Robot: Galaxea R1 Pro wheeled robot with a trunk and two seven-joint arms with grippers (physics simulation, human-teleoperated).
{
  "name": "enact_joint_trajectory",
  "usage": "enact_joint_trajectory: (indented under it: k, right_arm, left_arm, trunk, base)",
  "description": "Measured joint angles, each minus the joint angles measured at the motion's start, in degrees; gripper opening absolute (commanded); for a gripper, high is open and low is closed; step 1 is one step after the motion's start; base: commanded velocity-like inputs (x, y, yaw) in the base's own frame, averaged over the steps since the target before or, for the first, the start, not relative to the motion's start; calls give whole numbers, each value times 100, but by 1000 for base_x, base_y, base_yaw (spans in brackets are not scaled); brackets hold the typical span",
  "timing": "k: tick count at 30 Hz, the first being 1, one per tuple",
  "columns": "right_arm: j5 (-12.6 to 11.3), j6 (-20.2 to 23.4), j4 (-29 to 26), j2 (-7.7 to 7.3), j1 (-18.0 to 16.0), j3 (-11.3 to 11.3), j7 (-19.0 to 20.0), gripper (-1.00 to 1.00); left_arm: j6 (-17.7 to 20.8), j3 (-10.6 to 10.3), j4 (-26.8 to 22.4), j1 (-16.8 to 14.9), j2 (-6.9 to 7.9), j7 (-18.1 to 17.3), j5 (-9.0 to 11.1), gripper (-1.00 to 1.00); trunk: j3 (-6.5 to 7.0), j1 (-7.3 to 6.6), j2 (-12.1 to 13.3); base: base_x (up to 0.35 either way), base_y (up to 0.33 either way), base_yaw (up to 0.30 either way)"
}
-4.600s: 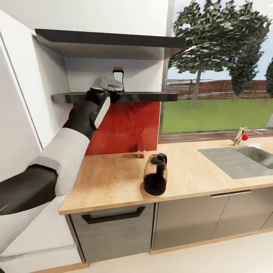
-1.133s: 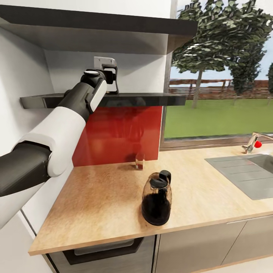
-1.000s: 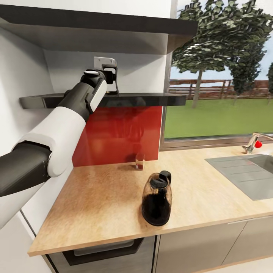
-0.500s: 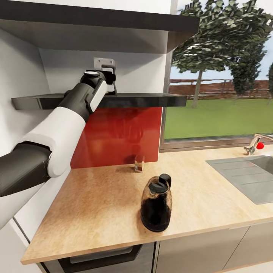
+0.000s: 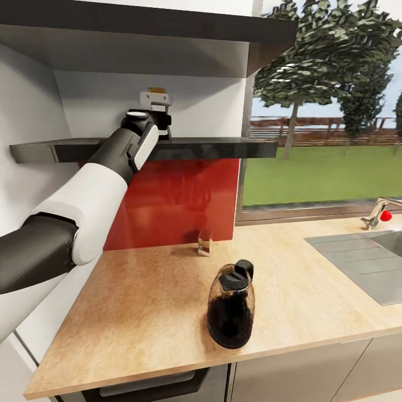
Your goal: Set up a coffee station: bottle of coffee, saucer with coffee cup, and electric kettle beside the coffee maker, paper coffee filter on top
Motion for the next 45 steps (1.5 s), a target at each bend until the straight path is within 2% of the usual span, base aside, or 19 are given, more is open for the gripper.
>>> enact_joint_trajectory:
  k: [23,42,43,45]
  right_arm:
    - [0,0,0,0,0,0,0,100]
    - [0,0,0,0,0,0,0,100]
    - [0,0,0,0,0,0,0,100]
    - [0,0,0,0,0,0,0,100]
  left_arm:
    - [-2,-5,0,3,0,3,9,100]
    - [0,4,18,17,0,-1,8,100]
    - [0,4,20,18,0,-1,8,-100]
    - [-3,0,26,19,-1,-5,29,-100]
  trunk:
    - [0,-1,1]
    - [0,0,0]
    - [0,0,0]
    - [0,0,0]
  base:
    - [86,-11,0]
    - [8,0,0]
    - [0,0,0]
    - [0,0,0]
